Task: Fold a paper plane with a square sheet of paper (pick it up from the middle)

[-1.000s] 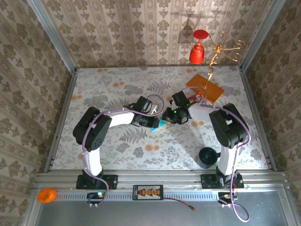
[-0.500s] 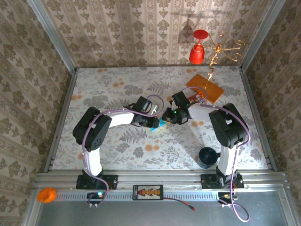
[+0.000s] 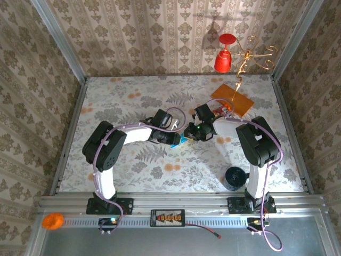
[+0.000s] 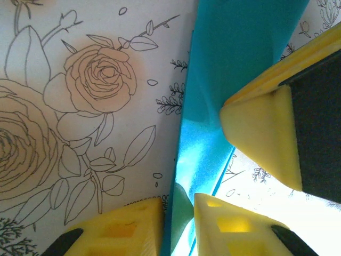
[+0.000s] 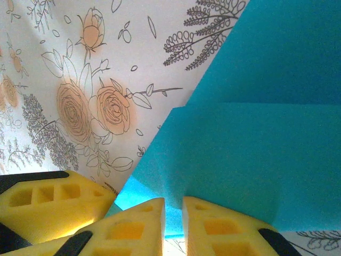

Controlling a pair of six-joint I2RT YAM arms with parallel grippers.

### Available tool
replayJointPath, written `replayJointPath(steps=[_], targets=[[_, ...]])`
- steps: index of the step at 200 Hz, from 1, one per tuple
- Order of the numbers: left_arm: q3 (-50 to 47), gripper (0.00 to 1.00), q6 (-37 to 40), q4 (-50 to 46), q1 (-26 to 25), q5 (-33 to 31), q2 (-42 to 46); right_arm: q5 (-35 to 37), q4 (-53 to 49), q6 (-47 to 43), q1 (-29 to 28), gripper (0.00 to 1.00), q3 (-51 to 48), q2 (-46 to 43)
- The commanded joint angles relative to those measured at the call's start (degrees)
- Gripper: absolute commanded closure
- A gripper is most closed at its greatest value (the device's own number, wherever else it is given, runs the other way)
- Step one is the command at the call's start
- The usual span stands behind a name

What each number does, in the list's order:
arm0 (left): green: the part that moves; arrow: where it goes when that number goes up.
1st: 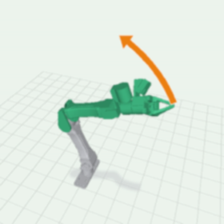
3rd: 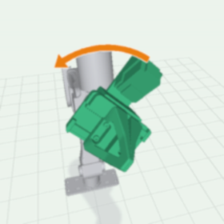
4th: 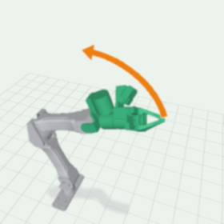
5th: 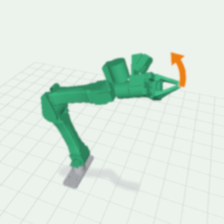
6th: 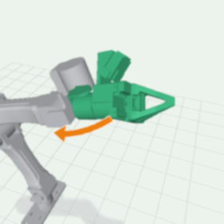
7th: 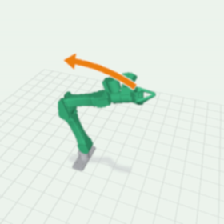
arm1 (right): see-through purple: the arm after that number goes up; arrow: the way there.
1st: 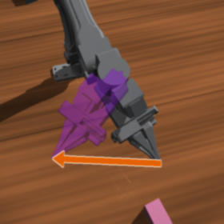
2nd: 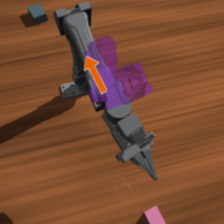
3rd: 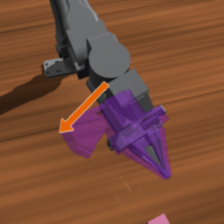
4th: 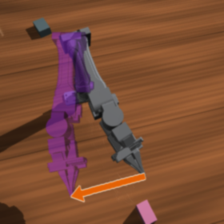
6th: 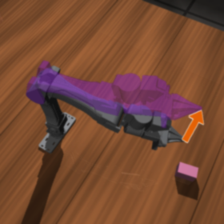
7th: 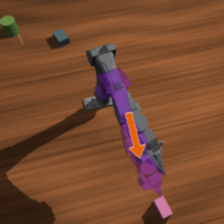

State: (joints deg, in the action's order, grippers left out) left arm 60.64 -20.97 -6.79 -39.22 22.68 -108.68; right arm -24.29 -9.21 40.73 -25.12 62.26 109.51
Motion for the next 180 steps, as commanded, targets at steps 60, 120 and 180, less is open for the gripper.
replayJointPath(steps=[60, 120, 180], targets=[[-1.94, 0.74, -1.08, -4.83, -1.82, -2.37, 0.62, 1.31, -4.10, -4.55, 0.33, 0.83, -0.57, 2.65], [-3.33, 0.65, -2.72, -5.61, -0.40, -8.67, 9.42, -1.64, -7.18, -12.45, 1.39, 0.82, 2.30, 4.46], [-1.60, 0.77, -3.55, -1.50, -2.75, -2.12, 9.02, -2.47, -9.38, -16.52, 1.57, 0.84, 4.54, 5.18]])
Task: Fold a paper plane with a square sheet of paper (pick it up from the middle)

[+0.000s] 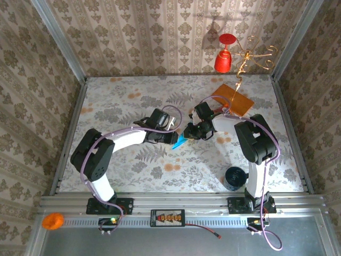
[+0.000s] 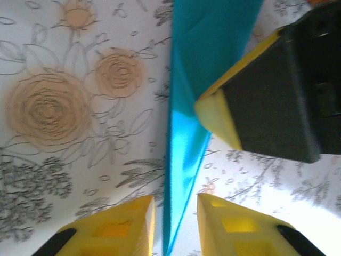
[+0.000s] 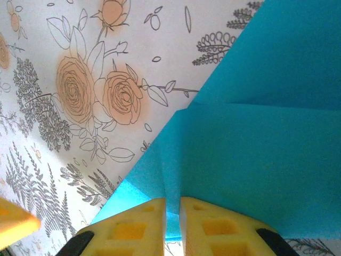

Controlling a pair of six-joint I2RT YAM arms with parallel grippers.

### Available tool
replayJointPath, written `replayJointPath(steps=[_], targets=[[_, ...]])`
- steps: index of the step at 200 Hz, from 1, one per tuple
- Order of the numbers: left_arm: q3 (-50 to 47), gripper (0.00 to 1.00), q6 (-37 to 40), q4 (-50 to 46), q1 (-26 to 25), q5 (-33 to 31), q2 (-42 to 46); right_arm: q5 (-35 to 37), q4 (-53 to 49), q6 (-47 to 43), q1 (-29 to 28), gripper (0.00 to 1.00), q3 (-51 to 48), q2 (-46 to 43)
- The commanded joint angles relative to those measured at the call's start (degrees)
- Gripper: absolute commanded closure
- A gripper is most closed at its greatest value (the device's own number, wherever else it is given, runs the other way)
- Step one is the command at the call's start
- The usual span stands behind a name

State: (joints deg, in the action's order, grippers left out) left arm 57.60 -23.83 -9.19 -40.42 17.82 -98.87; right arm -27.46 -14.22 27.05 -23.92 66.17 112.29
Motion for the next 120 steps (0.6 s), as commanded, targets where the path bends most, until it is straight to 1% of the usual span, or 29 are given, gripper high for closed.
replayJointPath(steps=[1, 25, 59, 120], targets=[[1.49, 0.78, -0.64, 0.87, -1.57, 2.78, -0.88, 0.68, -4.35, -2.81, 0.41, 0.84, 0.62, 2.36], [2.19, 0.84, -1.36, 1.21, -1.96, 3.74, -3.26, 0.46, -3.92, -2.61, 0.62, 0.85, 0.45, 2.54], [3.01, 0.88, -1.84, 1.87, -1.92, 6.00, -6.00, -0.23, -3.74, -2.47, 1.07, 0.86, 0.20, 2.57], [4.18, 0.88, -2.44, 2.51, -1.41, 7.14, -7.83, -0.55, -3.67, -2.43, 1.16, 0.86, 0.12, 2.32]])
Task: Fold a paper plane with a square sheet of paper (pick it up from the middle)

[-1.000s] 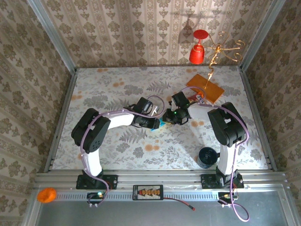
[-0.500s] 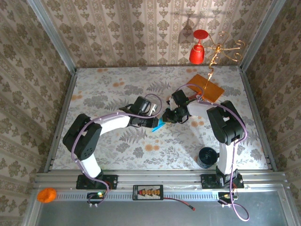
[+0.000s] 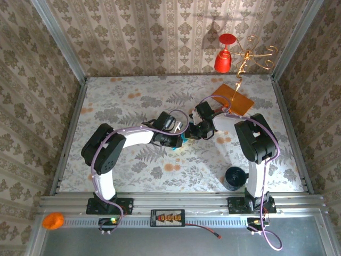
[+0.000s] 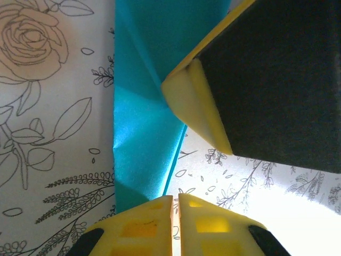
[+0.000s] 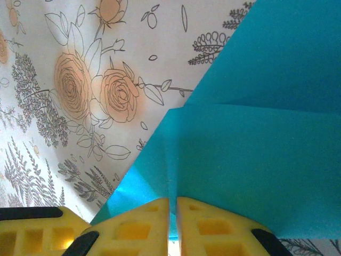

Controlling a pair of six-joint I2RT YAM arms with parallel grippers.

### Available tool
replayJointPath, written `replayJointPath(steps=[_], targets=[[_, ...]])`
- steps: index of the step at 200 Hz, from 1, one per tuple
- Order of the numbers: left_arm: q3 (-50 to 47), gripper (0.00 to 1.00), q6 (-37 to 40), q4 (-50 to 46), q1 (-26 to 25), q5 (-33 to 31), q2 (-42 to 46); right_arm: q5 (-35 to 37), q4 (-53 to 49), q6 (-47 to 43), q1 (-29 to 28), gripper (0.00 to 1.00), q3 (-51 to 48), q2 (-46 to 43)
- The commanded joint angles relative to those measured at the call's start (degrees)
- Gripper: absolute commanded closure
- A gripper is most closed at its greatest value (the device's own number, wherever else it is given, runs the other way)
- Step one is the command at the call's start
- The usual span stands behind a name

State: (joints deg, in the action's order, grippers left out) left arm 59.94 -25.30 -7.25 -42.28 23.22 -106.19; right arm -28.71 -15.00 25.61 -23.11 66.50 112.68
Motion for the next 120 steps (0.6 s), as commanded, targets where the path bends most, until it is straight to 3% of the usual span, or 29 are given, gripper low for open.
replayJointPath(steps=[1, 64, 120], targets=[[1.84, 0.88, -0.98, 0.52, 0.49, 1.78, -0.51, 0.68, -2.90, -1.04, 0.40, 0.86, -0.22, 1.97], [-0.21, 0.86, -1.25, -0.99, 2.04, -0.65, 3.84, 0.25, -2.46, -0.46, 0.43, 0.86, -0.32, 1.93], [-5.59, 0.75, -3.48, -0.71, 4.48, 0.09, 7.68, -2.07, -0.85, 0.26, 0.45, 0.82, -0.53, 0.42]])
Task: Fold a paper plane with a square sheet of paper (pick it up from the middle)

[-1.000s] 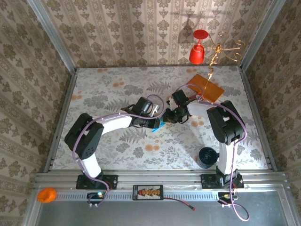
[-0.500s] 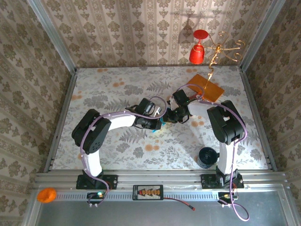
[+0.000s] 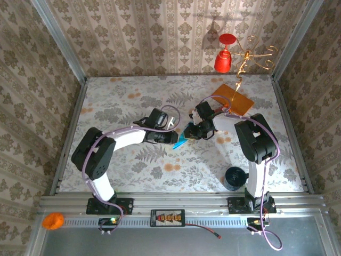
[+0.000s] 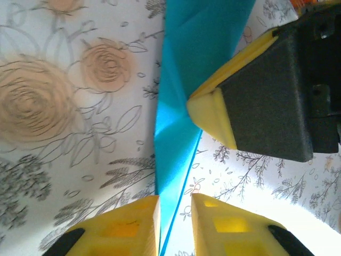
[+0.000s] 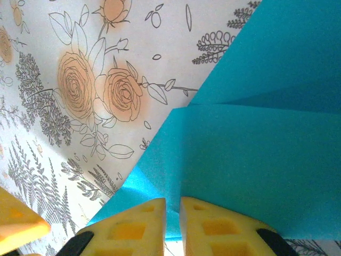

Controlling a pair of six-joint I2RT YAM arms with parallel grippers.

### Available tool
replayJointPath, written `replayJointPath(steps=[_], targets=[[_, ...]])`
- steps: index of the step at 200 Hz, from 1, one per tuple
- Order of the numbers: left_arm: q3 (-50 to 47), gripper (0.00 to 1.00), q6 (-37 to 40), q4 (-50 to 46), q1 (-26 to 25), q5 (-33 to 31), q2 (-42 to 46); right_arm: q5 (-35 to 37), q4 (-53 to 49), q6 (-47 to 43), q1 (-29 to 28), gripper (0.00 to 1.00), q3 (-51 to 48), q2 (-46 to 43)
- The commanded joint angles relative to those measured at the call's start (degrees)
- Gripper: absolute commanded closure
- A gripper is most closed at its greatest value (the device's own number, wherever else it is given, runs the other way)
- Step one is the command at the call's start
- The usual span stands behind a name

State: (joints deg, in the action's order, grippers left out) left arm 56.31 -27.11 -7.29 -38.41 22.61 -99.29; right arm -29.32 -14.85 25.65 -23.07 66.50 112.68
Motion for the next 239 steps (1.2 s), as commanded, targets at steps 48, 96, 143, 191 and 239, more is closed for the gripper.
replayJointPath(steps=[48, 96, 143, 191, 239], targets=[[-2.30, 0.73, -3.12, 2.62, 0.53, 4.73, -1.68, -4.77, 1.74, 0.90, 0.40, 0.79, -0.75, -1.58], [-1.45, 0.74, -2.07, 1.31, 0.27, 4.29, -3.27, -5.89, 3.55, 1.77, 0.43, 0.78, -0.85, -2.69], [-0.99, 0.80, -1.04, 0.28, -0.08, 3.58, -3.94, -5.78, 3.60, 1.79, 0.42, 0.78, -1.20, -3.04], [-1.00, 0.85, -0.07, -0.19, -0.25, 3.32, -4.38, -5.21, 3.36, 1.91, 0.40, 0.78, -1.11, -2.77], [-0.83, 0.86, 0.43, -0.63, -0.41, 2.98, -5.43, -5.18, 3.43, 2.08, 0.46, 0.78, -1.19, -3.01]])
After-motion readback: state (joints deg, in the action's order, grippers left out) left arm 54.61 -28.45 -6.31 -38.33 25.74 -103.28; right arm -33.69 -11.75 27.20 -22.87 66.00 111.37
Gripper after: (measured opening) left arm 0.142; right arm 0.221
